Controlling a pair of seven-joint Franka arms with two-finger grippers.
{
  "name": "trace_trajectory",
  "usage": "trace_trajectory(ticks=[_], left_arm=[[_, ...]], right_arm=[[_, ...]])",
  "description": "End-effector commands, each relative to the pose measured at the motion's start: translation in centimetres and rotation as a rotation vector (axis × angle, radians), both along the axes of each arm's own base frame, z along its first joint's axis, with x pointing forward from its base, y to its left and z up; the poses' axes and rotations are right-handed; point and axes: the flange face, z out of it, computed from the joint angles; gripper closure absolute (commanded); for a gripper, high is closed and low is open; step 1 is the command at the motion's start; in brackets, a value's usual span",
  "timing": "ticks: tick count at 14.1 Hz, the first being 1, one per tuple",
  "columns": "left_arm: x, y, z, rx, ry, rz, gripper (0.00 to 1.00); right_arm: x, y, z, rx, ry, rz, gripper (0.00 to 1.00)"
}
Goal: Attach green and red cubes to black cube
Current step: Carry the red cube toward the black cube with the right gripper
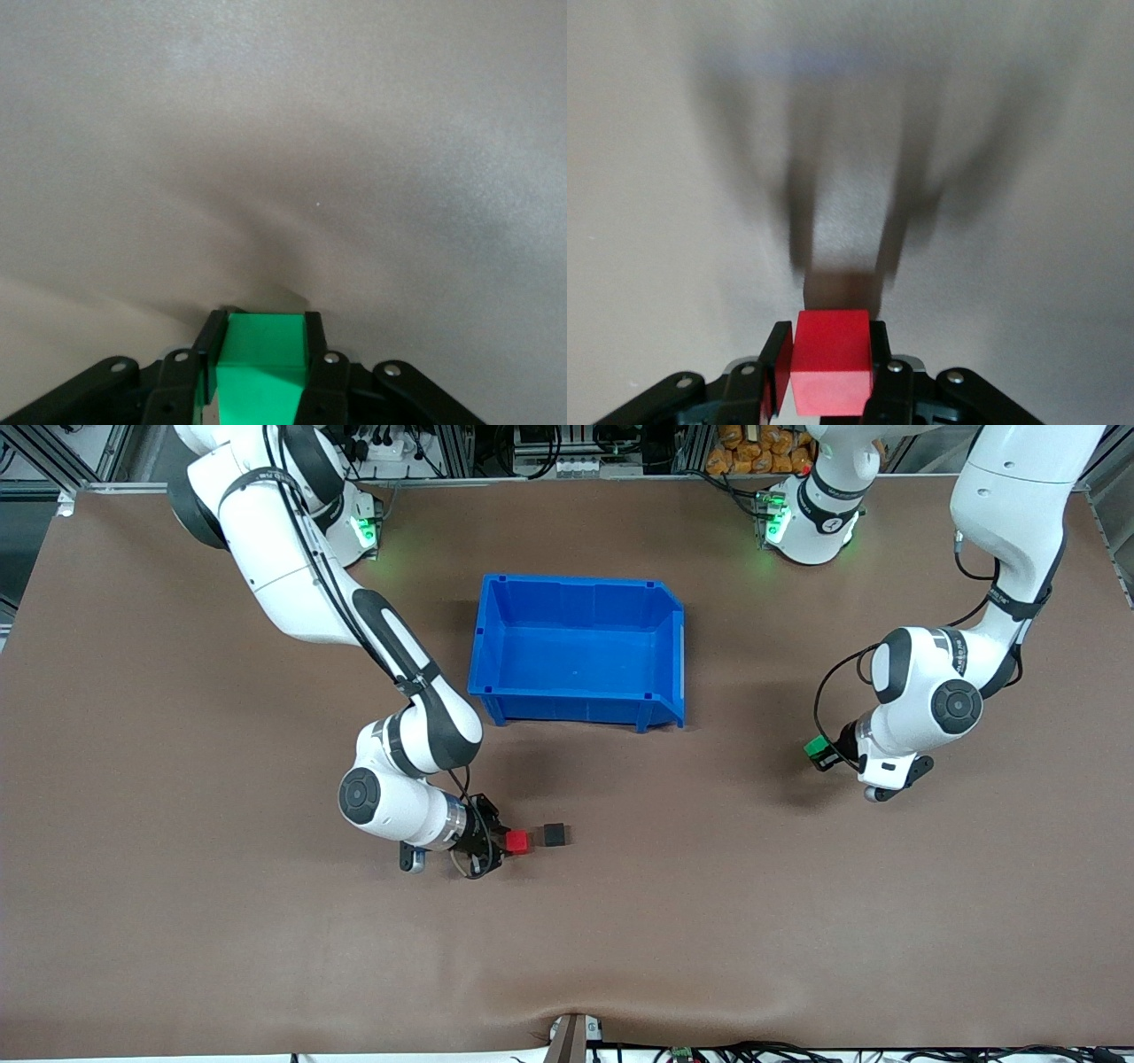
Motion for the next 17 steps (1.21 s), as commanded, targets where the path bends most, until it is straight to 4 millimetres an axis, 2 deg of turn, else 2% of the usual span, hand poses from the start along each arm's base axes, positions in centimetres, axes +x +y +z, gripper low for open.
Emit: trace_trajectory(ticks=[1, 3, 8, 10, 11, 13, 15, 16, 17], left_arm=[[0.3, -0.6, 0.6, 0.003, -0.01, 0.075, 1.0], [0.3, -1.7, 0.8, 0.007, -0.01, 0.123, 1.0], [0.6, -6.3, 1.6, -0.003, -0.007, 0.244, 1.0], [0.8, -9.1, 2.2, -0.012, -0.012, 0.304, 1.0], [1.2, -10.5, 2.9, -0.015, -0.019, 0.353, 1.0], [1.6, -13.8, 3.2, -0.017, -0.012, 0.434, 1.0], [3.3, -16.2, 3.3, -0.009, 0.019, 0.55, 1.0], [4.4, -16.9, 3.3, 0.007, 0.055, 0.606, 1.0], [5.4, -17.8, 3.4, 0.021, 0.086, 0.655, 1.0]], right_arm=[[-0.3, 1.7, -0.1, 0.003, 0.015, -0.023, 1.0], [-0.8, 2.6, -0.2, 0.004, 0.017, -0.014, 1.0], [-0.8, 3.9, 0.3, 0.023, -0.005, -0.073, 1.0], [-0.8, 4.5, 0.7, 0.035, -0.029, -0.084, 1.0], [-1.2, 5.4, 0.7, 0.039, -0.046, -0.08, 1.0], [-1.7, 6.9, -0.3, 0.048, -0.067, -0.116, 1.0], [-2.4, 8.3, -1.1, 0.051, -0.074, -0.11, 0.96], [-2.7, 8.7, -1.2, 0.048, -0.074, -0.102, 0.43], [-2.6, 8.7, -0.8, 0.04, -0.08, -0.089, 0.0]])
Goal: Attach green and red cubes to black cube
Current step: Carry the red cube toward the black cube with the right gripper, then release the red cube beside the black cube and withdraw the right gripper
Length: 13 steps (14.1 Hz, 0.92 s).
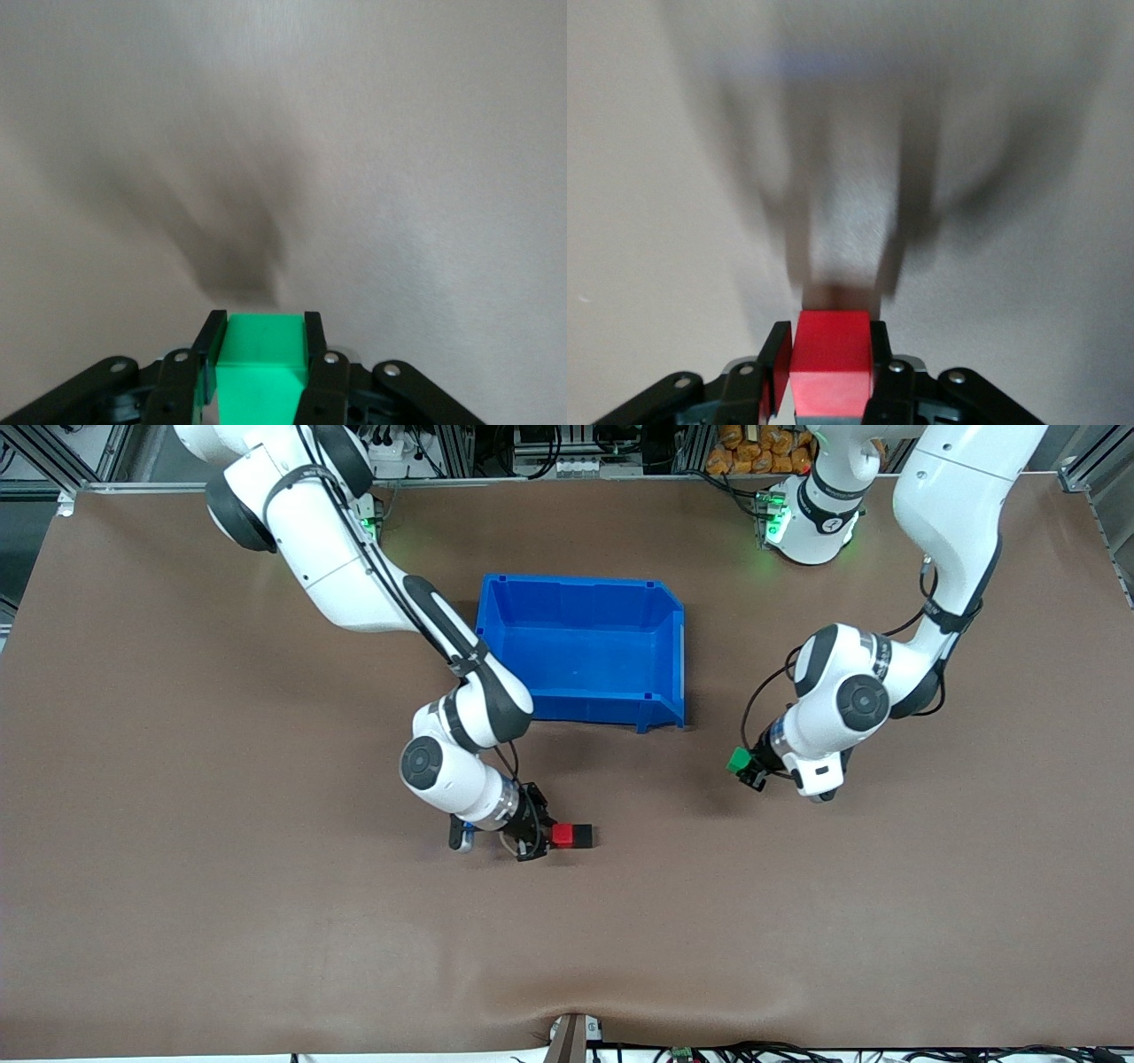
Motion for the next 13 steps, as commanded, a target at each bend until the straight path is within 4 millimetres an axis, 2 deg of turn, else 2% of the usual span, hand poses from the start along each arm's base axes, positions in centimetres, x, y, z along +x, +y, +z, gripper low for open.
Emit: trace_trajectory(ticks=[1, 3, 6, 8, 10, 11, 13], left_arm=[[3.6, -2.4, -0.3, -0.009, 0.081, 0.146, 1.0], [4.0, -5.7, 0.4, -0.053, 0.09, 0.2, 1.0], [5.4, -8.5, 1.1, -0.102, 0.101, 0.315, 1.0], [6.0, -10.1, 1.1, -0.107, 0.108, 0.398, 1.0], [5.0, -13.0, -0.1, -0.081, 0.121, 0.457, 1.0], [4.7, -14.4, -0.2, -0.085, 0.105, 0.447, 1.0], [5.3, -15.0, 0.0, -0.077, 0.061, 0.434, 1.0]], right_arm=[[0.6, 0.5, 0.8, 0.0, -0.015, 0.003, 0.0], [1.5, -1.1, 1.7, -0.024, 0.016, 0.023, 0.0], [4.1, -6.6, 6.1, -0.043, 0.101, 0.081, 0.0], [5.9, -11.5, 9.4, -0.045, 0.163, 0.129, 0.0], [7.9, -17.6, 14.5, -0.027, 0.232, 0.127, 0.0], [8.4, -20.0, 16.5, -0.022, 0.259, 0.144, 0.0], [8.5, -24.4, 21.1, -0.017, 0.251, 0.191, 0.0]])
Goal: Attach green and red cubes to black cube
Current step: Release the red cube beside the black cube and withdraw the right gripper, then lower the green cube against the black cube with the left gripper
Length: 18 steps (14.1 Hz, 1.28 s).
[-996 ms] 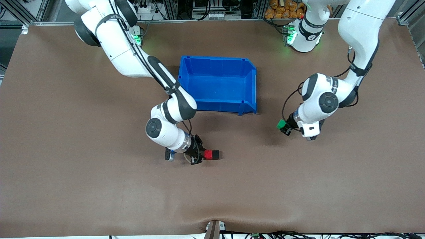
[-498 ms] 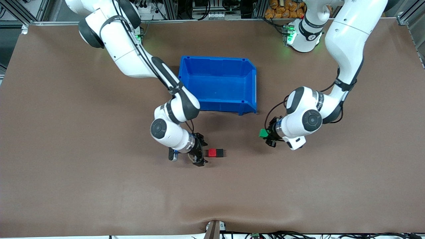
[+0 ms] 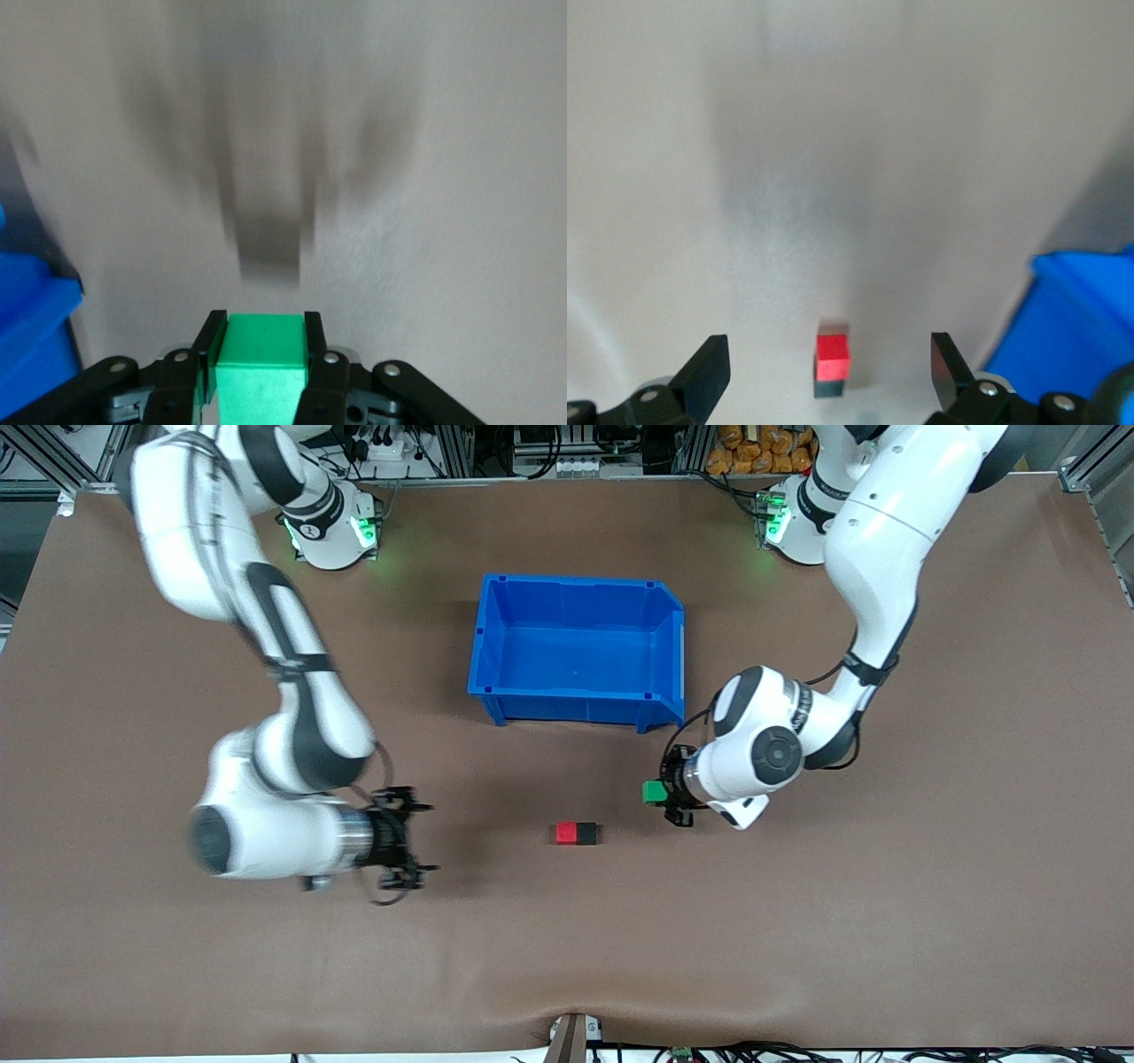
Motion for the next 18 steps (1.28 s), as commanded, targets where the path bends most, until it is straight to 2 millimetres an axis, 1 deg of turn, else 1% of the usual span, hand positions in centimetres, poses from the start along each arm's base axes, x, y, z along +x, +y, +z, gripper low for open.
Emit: trace_trajectory(ticks=[1, 2, 3, 5, 6, 7, 9, 10, 11, 12, 13, 14, 15, 16, 17, 18], left_arm=[[1.6, -1.0, 0.4, 0.014, -0.05, 0.003, 1.0], [2.3, -1.2, 1.3, 0.014, -0.079, -0.01, 1.0], [2.4, -1.4, 1.4, 0.038, -0.106, -0.05, 1.0], [4.1, -1.1, 2.9, 0.035, -0.162, -0.077, 1.0], [4.8, -1.2, 3.0, 0.025, -0.176, -0.088, 1.0], [5.3, -1.4, 2.6, 0.018, -0.181, -0.091, 1.0], [6.1, -1.8, 1.3, 0.009, -0.177, -0.086, 1.0], [6.3, -1.6, 0.7, 0.008, -0.172, -0.082, 1.0], [6.3, -1.5, 0.0, 0.008, -0.163, -0.08, 1.0], [6.7, -1.5, -0.3, 0.002, -0.164, -0.072, 1.0], [6.8, -1.8, -1.0, -0.002, -0.159, -0.066, 1.0], [6.8, -1.9, -1.4, -0.002, -0.154, -0.059, 1.0], [6.7, -1.9, -1.4, -0.003, -0.15, -0.053, 1.0], [6.6, -1.9, -1.9, -0.006, -0.132, -0.021, 1.0], [6.4, -2.3, -2.3, -0.007, -0.122, -0.004, 1.0], [6.1, -2.7, -2.6, -0.007, -0.117, 0.014, 1.0]], right_arm=[[-0.1, -4.5, 6.6, 0.004, -0.057, 0.07, 0.0], [-0.5, -6.5, 8.4, -0.018, -0.077, 0.127, 0.0], [-1.2, -7.7, 10.1, -0.02, -0.097, 0.224, 0.0], [-3.0, -10.9, 14.5, -0.044, -0.152, 0.411, 0.0], [-3.9, -12.0, 16.1, -0.07, -0.157, 0.496, 0.0], [-5.0, -12.6, 17.6, -0.082, -0.153, 0.572, 0.0], [-6.9, -15.6, 20.3, -0.078, -0.136, 0.645, 0.0], [-7.9, -16.8, 21.4, -0.063, -0.124, 0.68, 0.0], [-9.0, -18.1, 22.9, -0.049, -0.129, 0.728, 0.0], [-10.1, -19.4, 24.7, -0.045, -0.155, 0.803, 0.0], [-11.4, -20.5, 26.5, -0.033, -0.189, 0.936, 0.0], [-12.5, -22.0, 27.8, -0.021, -0.212, 1.08, 0.0], [-13.5, -23.3, 28.6, -0.022, -0.208, 1.179, 0.0], [-14.1, -24.3, 29.0, -0.025, -0.195, 1.213, 0.0], [-14.7, -25.0, 29.6, -0.028, -0.2, 1.211, 0.0], [-15.5, -25.6, 29.8, -0.031, -0.2, 1.201, 0.0]])
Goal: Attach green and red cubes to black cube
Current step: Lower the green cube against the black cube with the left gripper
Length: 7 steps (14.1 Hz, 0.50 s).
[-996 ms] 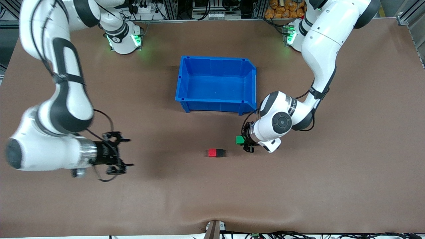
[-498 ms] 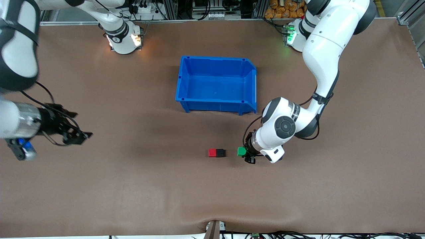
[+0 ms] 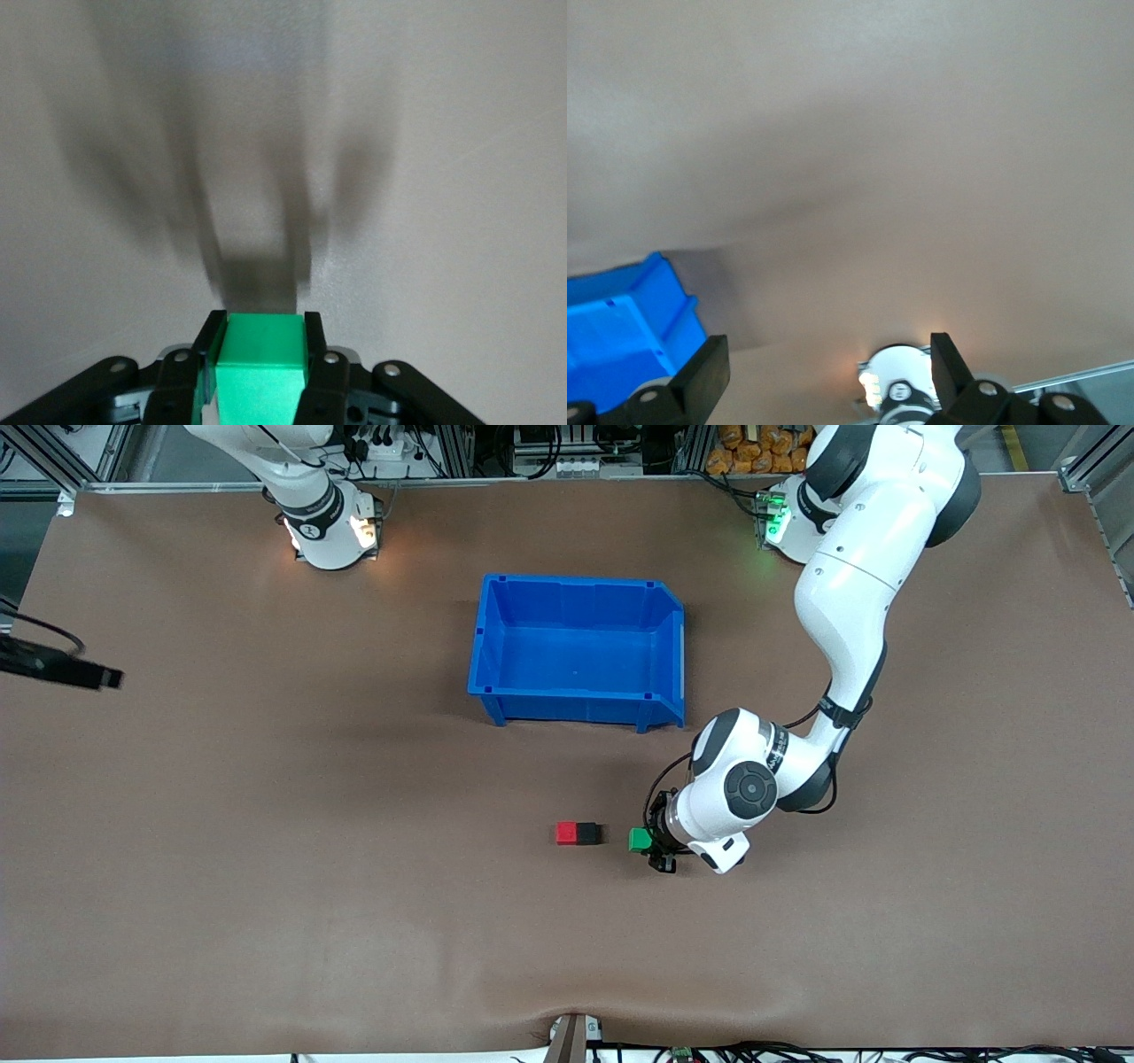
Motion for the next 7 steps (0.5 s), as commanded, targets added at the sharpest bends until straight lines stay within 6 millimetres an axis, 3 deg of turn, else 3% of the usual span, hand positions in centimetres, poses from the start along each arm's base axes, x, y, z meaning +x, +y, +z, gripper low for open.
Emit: trace_trajectory(ticks=[1, 5, 7], left_arm=[[-0.1, -1.8, -0.4, -0.019, 0.003, 0.071, 1.0], [-0.7, -4.1, -1.2, -0.04, -0.013, 0.131, 1.0], [-1.2, -5.0, -2.1, -0.002, -0.025, 0.142, 1.0]], right_arm=[[-2.2, -0.9, 0.3, -0.012, -0.011, 0.029, 0.0], [-6.0, -0.8, -1.3, -0.025, -0.104, 0.059, 0.0], [-7.8, -2.6, -2.8, 0.003, -0.123, 0.105, 0.0]])
